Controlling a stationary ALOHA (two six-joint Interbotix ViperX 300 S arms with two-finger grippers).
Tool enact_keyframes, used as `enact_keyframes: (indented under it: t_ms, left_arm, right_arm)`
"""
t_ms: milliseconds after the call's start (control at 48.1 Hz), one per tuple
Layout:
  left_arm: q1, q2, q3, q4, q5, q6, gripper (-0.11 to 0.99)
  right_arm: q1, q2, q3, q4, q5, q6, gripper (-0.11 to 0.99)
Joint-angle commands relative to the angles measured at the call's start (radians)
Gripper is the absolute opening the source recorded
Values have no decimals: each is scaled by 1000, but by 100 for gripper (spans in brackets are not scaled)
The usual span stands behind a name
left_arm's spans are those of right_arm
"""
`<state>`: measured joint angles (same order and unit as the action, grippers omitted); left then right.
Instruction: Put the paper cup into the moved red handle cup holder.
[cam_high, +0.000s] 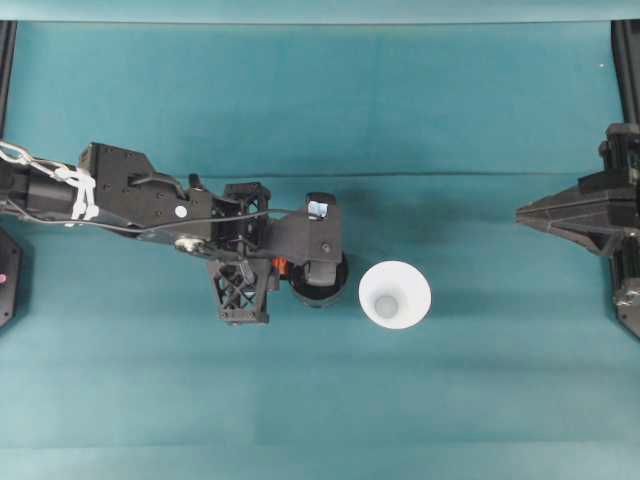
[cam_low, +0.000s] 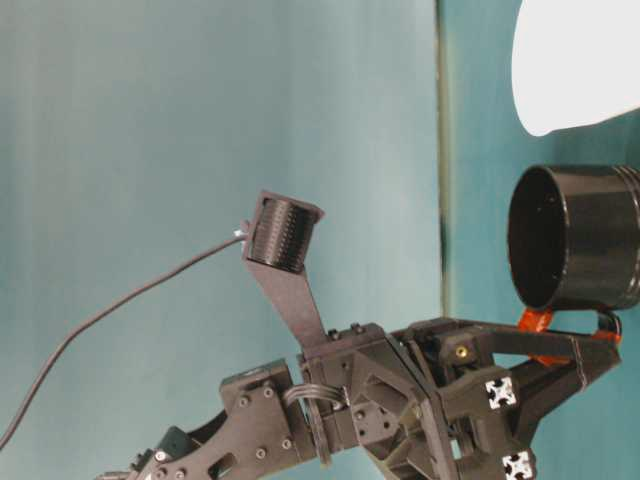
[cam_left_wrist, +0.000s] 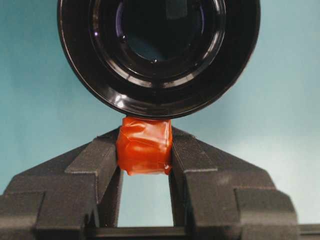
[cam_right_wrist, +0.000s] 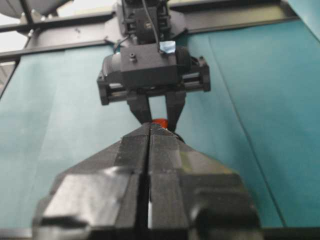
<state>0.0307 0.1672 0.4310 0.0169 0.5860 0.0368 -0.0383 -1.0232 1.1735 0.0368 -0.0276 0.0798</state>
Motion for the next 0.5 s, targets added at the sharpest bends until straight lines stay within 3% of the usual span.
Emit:
enact_keyframes:
  t_ms: [0,478]
  left_arm:
    - [-3,-5,-6,2,-14,2,28]
    - [-3,-3,-5,2,-43,-2,28]
  right_arm:
    - [-3,8,-6,2,-5,6,-11]
    - [-3,8,-6,2,-6,6,-11]
